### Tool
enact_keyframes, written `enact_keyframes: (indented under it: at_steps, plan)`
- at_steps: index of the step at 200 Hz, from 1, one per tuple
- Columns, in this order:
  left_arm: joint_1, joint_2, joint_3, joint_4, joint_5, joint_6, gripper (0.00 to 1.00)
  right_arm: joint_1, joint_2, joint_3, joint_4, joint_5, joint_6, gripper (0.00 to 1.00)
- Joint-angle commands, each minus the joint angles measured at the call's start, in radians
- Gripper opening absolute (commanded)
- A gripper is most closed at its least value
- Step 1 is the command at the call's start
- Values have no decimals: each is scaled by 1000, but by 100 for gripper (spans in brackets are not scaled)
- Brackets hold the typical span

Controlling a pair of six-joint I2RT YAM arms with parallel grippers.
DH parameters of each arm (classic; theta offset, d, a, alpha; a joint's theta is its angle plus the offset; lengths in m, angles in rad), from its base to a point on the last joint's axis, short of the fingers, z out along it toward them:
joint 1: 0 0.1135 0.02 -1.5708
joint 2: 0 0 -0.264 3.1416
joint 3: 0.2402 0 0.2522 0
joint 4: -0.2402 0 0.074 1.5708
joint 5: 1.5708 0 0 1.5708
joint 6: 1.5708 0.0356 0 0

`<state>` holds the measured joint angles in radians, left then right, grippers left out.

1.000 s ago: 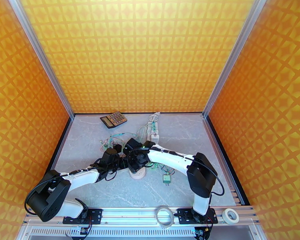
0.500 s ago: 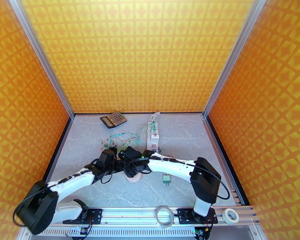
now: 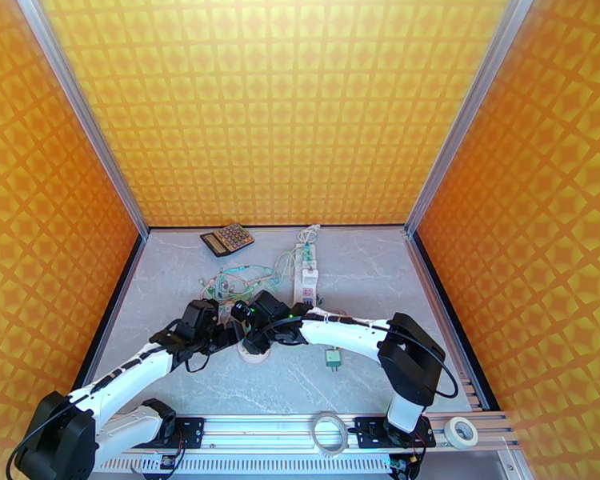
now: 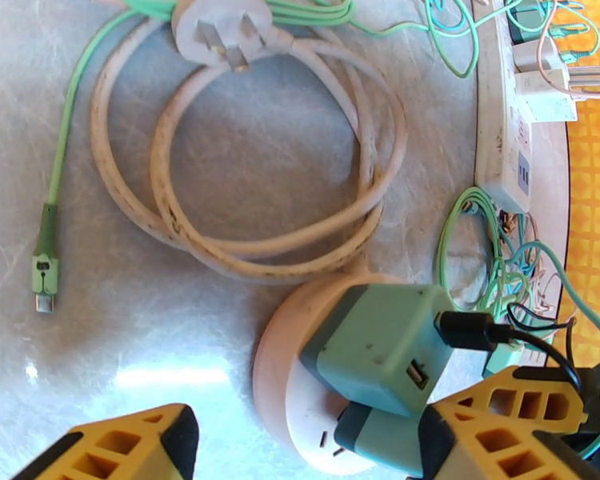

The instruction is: Pull the plug off the socket

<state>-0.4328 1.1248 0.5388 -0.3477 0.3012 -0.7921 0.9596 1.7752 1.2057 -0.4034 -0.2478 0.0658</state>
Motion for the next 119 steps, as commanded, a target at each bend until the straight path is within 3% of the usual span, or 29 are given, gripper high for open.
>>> enact_keyframes:
  at_steps: [1, 28, 63, 77, 119]
  plan:
    - [22, 5, -15, 6, 102, 9, 76, -5, -28, -3, 86, -21, -75, 20]
    - [37, 56, -20, 55, 158, 4, 71, -5, -16, -8, 83, -20, -88, 20]
    - [41, 102, -27, 64, 160, 8, 64, -3, -4, 5, 66, -24, -98, 20]
    - [41, 127, -33, 57, 158, 14, 56, -1, 2, 17, 56, -18, -105, 20]
    - [40, 193, -81, 75, 144, 24, 50, 40, 46, 103, -36, 18, -139, 20]
